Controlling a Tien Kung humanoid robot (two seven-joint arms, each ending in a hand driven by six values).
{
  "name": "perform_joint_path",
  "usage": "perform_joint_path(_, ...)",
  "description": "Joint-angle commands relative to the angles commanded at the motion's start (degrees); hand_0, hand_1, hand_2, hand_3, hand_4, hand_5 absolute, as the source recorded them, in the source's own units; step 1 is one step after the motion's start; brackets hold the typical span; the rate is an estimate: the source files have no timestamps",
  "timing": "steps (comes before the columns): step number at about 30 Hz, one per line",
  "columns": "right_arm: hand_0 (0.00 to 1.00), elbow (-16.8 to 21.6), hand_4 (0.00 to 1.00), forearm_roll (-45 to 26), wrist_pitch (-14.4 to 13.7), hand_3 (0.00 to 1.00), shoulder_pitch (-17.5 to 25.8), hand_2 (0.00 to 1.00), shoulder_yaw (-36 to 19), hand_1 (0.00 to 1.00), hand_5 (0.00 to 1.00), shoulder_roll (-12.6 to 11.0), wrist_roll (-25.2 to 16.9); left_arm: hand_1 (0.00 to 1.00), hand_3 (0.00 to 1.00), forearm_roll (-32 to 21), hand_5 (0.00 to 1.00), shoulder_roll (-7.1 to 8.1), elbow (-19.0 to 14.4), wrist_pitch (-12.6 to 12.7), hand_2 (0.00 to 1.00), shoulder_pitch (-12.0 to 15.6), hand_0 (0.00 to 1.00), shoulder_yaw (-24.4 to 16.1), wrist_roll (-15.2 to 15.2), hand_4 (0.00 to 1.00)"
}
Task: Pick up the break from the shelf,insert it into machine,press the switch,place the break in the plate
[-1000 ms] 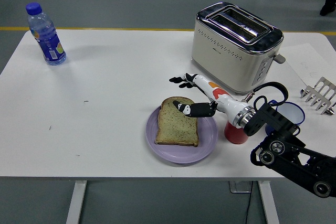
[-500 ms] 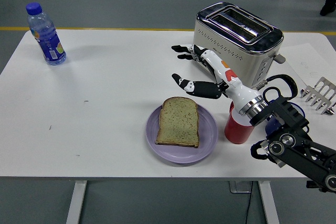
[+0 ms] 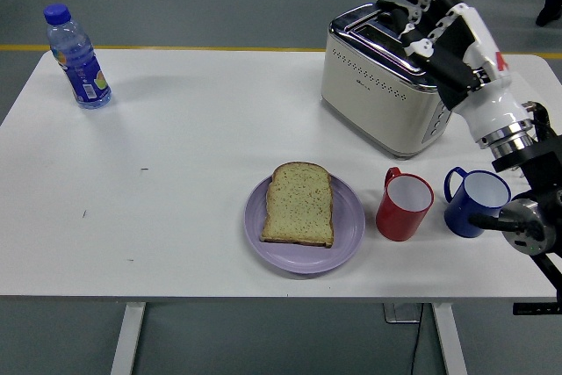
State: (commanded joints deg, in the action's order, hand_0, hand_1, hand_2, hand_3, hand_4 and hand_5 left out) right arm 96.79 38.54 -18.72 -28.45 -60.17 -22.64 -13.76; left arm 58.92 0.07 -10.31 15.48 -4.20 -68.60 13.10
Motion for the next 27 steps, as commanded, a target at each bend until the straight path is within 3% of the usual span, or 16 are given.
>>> perform_joint_path(3,0.747,-1.8,0.547,-6.1,-0.3,0.681,5.3,0.722,-9.0,0.698,0.216,0.3,-2.0,0.63,0.617,0.7,0.916,-0.07,0.0,0.0,0.682,0.3,0.665,-0.5,0.1,0.443)
perform_joint_path(9,0.747,-4.6,0.547,-13.6,0.7,0.681,9.9,0.722,-18.0,0.698,0.216,0.8,-2.8,0.63,0.617,1.4,0.916,-0.07,0.0,-0.1,0.682,0.6,0.665,-1.0,0.2,0.443)
perform_joint_path(15,0.749,-8.0,0.558,-23.8,3.5,0.689,15.8,0.731,-25.3,0.701,0.199,1.2,-2.7,0.629,0.617,2.1,0.915,-0.07,0.0,-0.2,0.68,0.7,0.664,-1.6,0.2,0.443)
perform_joint_path(27,0.749,-13.9,0.547,-29.1,6.2,0.678,24.2,0.73,-33.1,0.7,0.217,3.4,-0.3,0.629,0.617,2.2,0.915,-0.07,0.0,-0.4,0.681,0.5,0.664,-1.7,0.0,0.442)
